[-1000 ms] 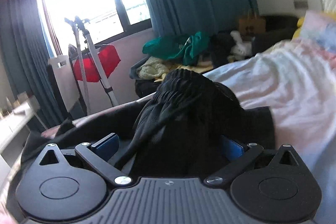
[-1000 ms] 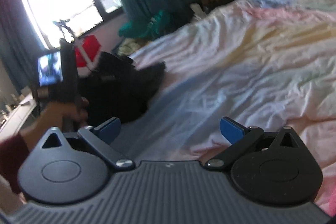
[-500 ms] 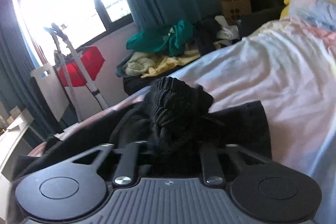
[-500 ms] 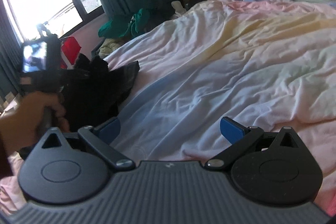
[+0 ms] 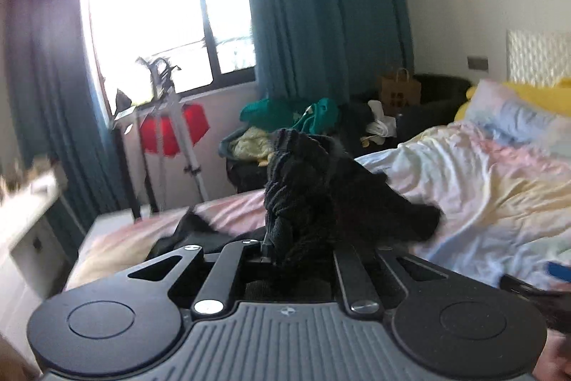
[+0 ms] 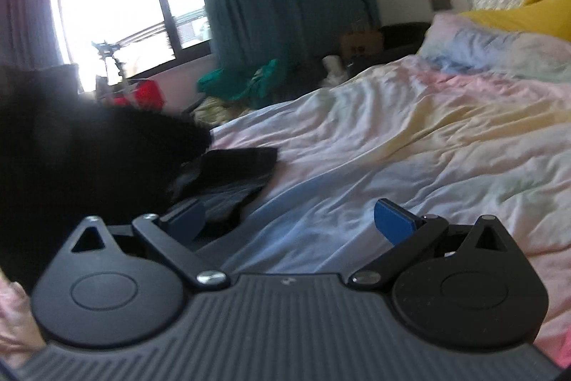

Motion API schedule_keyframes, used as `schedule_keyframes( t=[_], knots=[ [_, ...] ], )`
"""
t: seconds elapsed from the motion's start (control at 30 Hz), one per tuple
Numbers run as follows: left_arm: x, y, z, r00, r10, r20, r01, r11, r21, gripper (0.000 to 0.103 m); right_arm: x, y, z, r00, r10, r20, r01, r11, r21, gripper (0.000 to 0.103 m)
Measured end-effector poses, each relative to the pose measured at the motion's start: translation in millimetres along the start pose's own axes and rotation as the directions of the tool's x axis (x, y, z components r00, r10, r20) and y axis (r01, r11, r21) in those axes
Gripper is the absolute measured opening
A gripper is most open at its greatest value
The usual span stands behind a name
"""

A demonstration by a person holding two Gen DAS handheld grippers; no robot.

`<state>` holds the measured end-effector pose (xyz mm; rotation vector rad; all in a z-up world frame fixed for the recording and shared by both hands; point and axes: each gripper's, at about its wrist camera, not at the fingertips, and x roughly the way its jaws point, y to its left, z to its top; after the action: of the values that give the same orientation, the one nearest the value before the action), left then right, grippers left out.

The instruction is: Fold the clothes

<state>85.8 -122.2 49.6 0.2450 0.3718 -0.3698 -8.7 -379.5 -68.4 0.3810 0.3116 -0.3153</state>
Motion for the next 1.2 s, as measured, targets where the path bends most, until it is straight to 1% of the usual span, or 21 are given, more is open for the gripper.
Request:
schedule_keyframes(
  t=[0.03, 0.1, 0.2, 0.3, 0.33, 0.37, 0.4, 0.5, 0.53, 0.57, 0.67, 0.77, 0.8, 0.83, 0.87, 0.93, 0.97, 1.03, 1.13, 1.2],
  knots=[
    [-14.3, 8.8, -11.1, 1.000, 0.004, -0.012, -0.004, 1.000, -0.019, 0.011, -4.6, 2.6, -0.9, 0.999, 0.032, -0.007, -0.032, 0.999, 0.009, 0.103],
    [-27.5, 28.1, -40.8, 0.999, 0.014, -0.048, -0.017, 0.998, -0.063, 0.012, -16.3, 10.3, -2.4, 0.994, 0.108, -0.016, -0.108, 0.994, 0.010, 0.103],
    [-43.7, 57.4, -87.0, 0.994, 0.028, -0.105, -0.042, 0.991, -0.130, 0.012, -32.3, 25.7, -5.3, 0.985, 0.171, -0.012, -0.172, 0.985, -0.035, 0.103],
    [-53.8, 88.3, -127.7, 0.997, 0.011, -0.076, -0.027, 0.974, -0.224, 0.012, -43.7, 46.4, -13.9, 0.975, 0.219, -0.043, -0.222, 0.971, -0.085, 0.103],
    [-56.9, 95.7, -137.1, 0.999, 0.003, -0.053, -0.016, 0.971, -0.239, 0.013, -46.2, 53.5, -17.8, 0.969, 0.240, -0.062, -0.245, 0.964, -0.103, 0.103],
    [-59.2, 103.1, -144.7, 0.999, 0.001, -0.039, -0.010, 0.969, -0.248, 0.013, -48.4, 61.0, -22.1, 0.962, 0.261, -0.083, -0.270, 0.955, -0.122, 0.103],
    [-59.2, 109.5, -150.2, 0.999, -0.004, -0.041, -0.007, 0.961, -0.275, 0.013, -49.0, 68.1, -25.9, 0.955, 0.279, -0.104, -0.292, 0.945, -0.144, 0.103],
    [-58.1, 127.1, -163.9, 0.997, -0.035, -0.064, 0.008, 0.925, -0.381, 0.015, -46.0, 86.5, -36.8, 0.937, 0.309, -0.164, -0.338, 0.920, -0.200, 0.103],
    [-56.7, 128.0, -165.3, 0.996, -0.043, -0.072, 0.010, 0.916, -0.402, 0.015, -43.1, 90.6, -40.2, 0.932, 0.312, -0.183, -0.347, 0.915, -0.208, 0.103],
    [-56.4, 129.4, -166.4, 0.996, -0.045, -0.079, 0.008, 0.910, -0.415, 0.015, -38.9, 94.0, -44.2, 0.927, 0.314, -0.206, -0.355, 0.911, -0.209, 0.103],
    [-51.8, 132.7, -162.5, 0.995, -0.052, -0.089, 0.009, 0.903, -0.429, 0.017, -24.7, 96.8, -54.8, 0.909, 0.313, -0.274, -0.370, 0.910, -0.188, 0.103],
    [-43.6, 137.2, -158.6, 0.993, -0.062, -0.099, 0.011, 0.894, -0.448, 0.018, -9.0, 97.1, -67.3, 0.891, 0.282, -0.355, -0.361, 0.916, -0.177, 0.103],
    [-40.1, 136.9, -158.0, 0.993, -0.063, -0.105, 0.009, 0.892, -0.452, 0.018, -5.6, 97.0, -70.1, 0.893, 0.264, -0.365, -0.345, 0.922, -0.178, 0.103],
    [-36.5, 136.6, -157.5, 0.992, -0.064, -0.111, 0.006, 0.890, -0.456, 0.019, -3.2, 96.9, -72.1, 0.899, 0.244, -0.364, -0.324, 0.929, -0.179, 0.103],
    [-31.6, 133.9, -155.4, 0.991, -0.063, -0.115, 0.004, 0.890, -0.457, 0.020, -1.3, 93.7, -72.2, 0.909, 0.219, -0.354, -0.293, 0.941, -0.171, 0.103],
    [-26.1, 133.1, -154.8, 0.991, -0.070, -0.118, 0.008, 0.887, -0.461, 0.022, 3.9, 82.7, -68.9, 0.937, 0.145, -0.319, -0.193, 0.974, -0.122, 0.103],
    [-23.7, 133.2, -154.9, 0.990, -0.074, -0.119, 0.011, 0.886, -0.464, 0.026, 5.3, 76.5, -66.7, 0.943, 0.131, -0.306, -0.164, 0.983, -0.087, 0.103],
    [-22.5, 130.2, -155.5, 0.989, -0.092, -0.112, 0.030, 0.886, -0.464, 0.027, 6.0, 65.0, -62.6, 0.949, 0.129, -0.288, -0.140, 0.990, -0.018, 0.103],
    [-26.2, 120.3, -155.6, 0.990, -0.090, -0.107, 0.035, 0.899, -0.436, 0.029, 0.6, 62.2, -62.9, 0.956, 0.112, -0.270, -0.118, 0.993, -0.006, 0.103],
    [-30.4, 116.0, -155.5, 0.990, -0.095, -0.107, 0.040, 0.901, -0.431, 0.030, -0.6, 62.6, -62.8, 0.952, 0.129, -0.278, -0.133, 0.991, 0.006, 0.103]
  ],
)
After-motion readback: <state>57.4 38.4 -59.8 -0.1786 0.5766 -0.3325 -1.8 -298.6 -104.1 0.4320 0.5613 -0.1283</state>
